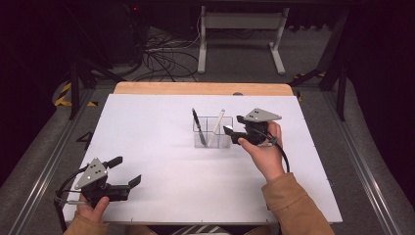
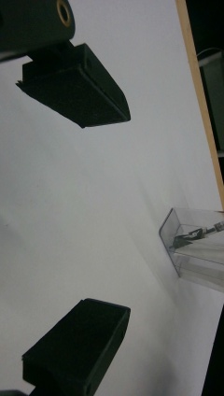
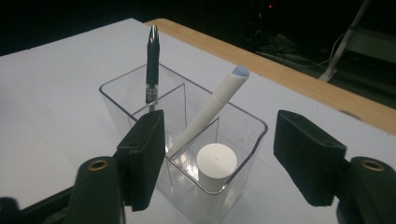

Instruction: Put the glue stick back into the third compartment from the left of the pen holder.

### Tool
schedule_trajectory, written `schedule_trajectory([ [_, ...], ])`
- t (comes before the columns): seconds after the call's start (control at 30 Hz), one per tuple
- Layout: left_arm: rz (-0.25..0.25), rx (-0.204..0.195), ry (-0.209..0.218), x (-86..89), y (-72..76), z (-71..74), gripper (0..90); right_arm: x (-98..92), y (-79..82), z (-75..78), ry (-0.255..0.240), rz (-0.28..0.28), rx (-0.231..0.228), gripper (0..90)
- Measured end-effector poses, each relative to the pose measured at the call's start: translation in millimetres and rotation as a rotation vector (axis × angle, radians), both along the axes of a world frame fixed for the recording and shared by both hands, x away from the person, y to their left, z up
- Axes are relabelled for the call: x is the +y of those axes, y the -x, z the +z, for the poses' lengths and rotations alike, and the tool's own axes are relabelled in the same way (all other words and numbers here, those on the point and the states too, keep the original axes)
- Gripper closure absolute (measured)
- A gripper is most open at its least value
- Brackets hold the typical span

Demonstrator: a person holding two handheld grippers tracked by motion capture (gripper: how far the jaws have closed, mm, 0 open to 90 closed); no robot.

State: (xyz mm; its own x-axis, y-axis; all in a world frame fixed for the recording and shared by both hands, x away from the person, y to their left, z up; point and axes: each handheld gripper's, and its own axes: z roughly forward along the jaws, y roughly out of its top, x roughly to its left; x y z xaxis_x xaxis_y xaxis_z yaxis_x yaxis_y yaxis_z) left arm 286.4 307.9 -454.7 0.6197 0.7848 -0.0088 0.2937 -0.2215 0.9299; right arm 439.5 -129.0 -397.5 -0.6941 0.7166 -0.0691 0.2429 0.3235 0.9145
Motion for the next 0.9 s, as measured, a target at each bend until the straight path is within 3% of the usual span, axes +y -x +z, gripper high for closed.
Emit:
schedule_trajectory([
  [0.23, -0.001, -0.007, 0.002, 0.4, 0.5, 0.8, 8.7, -12.2, 12.6, 11.2, -0.022, 0.014, -0.049, 27.7],
  [0.53, 0.004, -0.033, 0.007, 0.0, 2.6, 2.8, 8.7, -32.0, 30.7, 21.4, -0.087, 0.047, -0.097, 26.5],
  [0.9, 0.002, -0.047, 0.006, -0.9, 2.4, 4.0, 8.7, -56.4, 53.6, 15.2, -0.101, 0.080, -0.125, 25.2],
])
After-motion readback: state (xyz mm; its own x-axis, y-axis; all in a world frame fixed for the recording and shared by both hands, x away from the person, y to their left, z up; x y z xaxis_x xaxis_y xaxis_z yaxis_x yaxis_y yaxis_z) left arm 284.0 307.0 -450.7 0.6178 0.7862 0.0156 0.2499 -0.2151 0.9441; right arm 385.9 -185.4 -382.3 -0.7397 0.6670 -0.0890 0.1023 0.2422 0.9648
